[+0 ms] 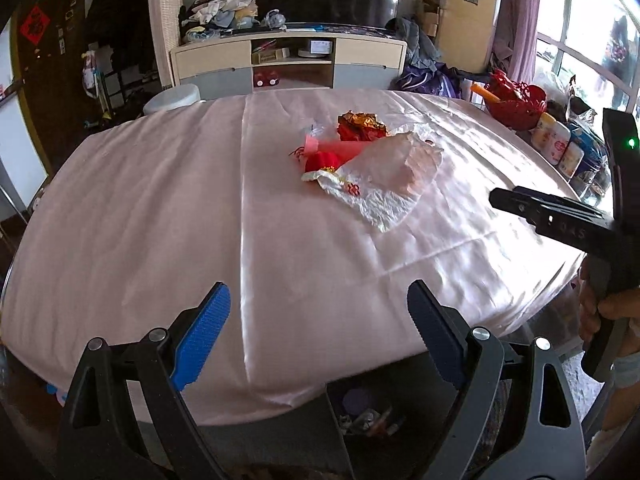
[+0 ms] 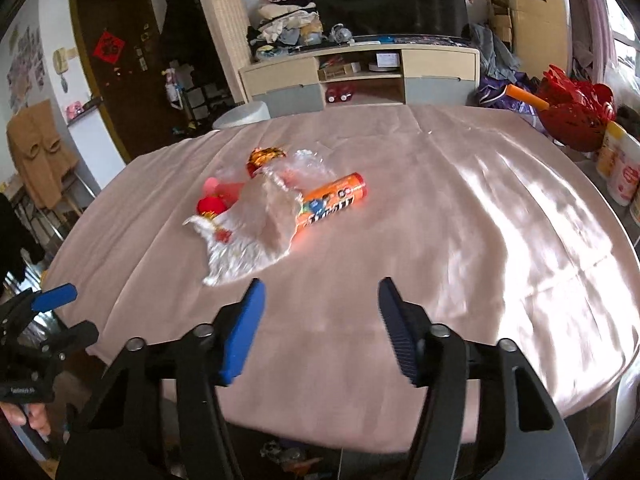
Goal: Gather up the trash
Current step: 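Move the right tool toward the plastic bag pile on the table, then grasp the red lantern ornament with the left tool while the right tool grasps the crumpled white paper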
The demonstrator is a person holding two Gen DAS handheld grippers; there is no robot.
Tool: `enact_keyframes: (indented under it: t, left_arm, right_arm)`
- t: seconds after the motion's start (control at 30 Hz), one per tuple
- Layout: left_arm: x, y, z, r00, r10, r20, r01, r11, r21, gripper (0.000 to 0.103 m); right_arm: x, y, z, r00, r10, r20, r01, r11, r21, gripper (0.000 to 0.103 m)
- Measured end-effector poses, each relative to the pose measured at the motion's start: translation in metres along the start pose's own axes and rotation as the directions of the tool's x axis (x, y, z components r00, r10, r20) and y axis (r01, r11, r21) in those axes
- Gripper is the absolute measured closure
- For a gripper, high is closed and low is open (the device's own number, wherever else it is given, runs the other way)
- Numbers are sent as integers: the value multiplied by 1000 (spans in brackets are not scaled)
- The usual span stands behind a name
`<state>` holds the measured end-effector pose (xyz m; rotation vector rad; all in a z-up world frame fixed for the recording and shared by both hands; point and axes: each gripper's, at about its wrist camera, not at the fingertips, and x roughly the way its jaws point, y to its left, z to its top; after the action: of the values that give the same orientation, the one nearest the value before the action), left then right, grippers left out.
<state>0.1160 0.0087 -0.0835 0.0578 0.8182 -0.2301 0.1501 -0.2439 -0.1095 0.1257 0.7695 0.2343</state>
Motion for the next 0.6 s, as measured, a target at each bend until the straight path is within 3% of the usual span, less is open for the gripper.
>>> enact_keyframes:
  t: [0.37, 0.6]
  left_arm:
    - [37, 2, 24, 1000, 1, -16, -1, 1000, 12, 18]
    - [61, 11, 55, 1000, 2, -3, -2, 1000, -12, 20]
  right_arm:
    - [52, 10, 24, 998, 51, -29, -52, 998, -21, 49]
    - [66, 17, 34, 995, 87, -45, -89, 995, -49, 73]
